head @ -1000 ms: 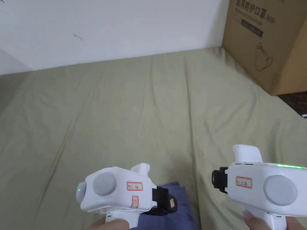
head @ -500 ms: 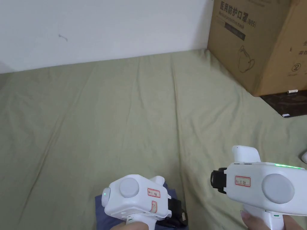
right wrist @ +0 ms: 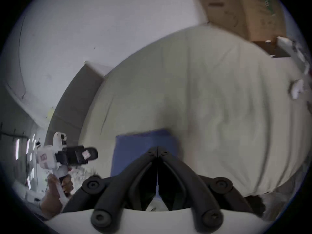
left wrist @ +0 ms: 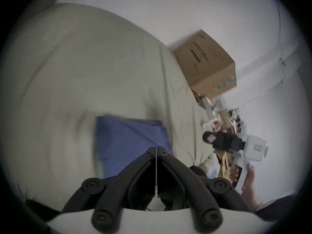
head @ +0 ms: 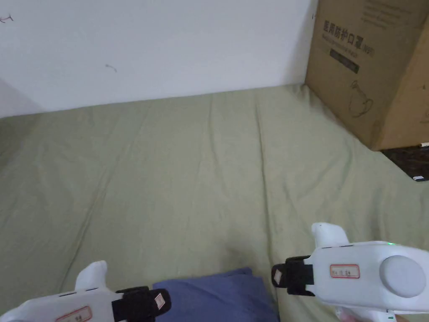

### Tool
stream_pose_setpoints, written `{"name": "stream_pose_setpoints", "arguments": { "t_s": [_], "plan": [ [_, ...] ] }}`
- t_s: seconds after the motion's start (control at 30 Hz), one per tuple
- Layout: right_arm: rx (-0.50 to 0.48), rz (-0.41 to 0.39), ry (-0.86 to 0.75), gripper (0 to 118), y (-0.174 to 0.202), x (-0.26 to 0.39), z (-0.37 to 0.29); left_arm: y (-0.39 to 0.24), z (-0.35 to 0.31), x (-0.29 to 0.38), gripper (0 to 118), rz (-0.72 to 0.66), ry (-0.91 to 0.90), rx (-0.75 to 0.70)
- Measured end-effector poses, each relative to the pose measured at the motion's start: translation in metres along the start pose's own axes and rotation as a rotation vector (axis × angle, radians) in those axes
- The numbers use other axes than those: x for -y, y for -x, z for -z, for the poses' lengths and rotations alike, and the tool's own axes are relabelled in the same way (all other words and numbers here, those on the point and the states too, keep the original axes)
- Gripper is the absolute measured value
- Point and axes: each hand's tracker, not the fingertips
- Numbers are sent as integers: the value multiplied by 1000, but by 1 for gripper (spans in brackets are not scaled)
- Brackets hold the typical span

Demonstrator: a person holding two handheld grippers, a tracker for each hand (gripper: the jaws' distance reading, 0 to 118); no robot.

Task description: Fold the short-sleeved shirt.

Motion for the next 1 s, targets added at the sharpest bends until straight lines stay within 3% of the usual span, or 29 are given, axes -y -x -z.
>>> {"name": "stream_pose_setpoints", "arguments": {
  "t_s": [0.1,0.33,0.47,0.57,0.63,0.67,0.7,0.8,0.83,1.0],
  "plan": [
    [-99,-21,116,0,11,12,42,30,-16,6,1,-88,-41,-14],
    [116,18,244,0,-31,19,83,67,-19,15,1,-133,-60,46],
    [48,158,233,0,-53,23,77,80,-2,13,1,-152,-10,94],
    [89,127,246,0,-53,22,81,89,16,7,2,-138,54,159],
    [103,97,251,0,-48,21,82,99,29,2,14,-169,106,224],
    [118,67,256,0,-45,21,84,104,34,-1,28,-181,126,248],
    [133,36,261,0,-43,20,85,106,39,-2,62,-173,137,249],
    [161,-16,269,0,-35,21,87,113,54,-7,95,-133,180,251],
    [166,-23,269,0,-34,21,88,116,58,-6,118,-130,205,271],
    [165,-25,269,0,-35,21,86,128,83,0,118,-244,257,449]
  ]
}}
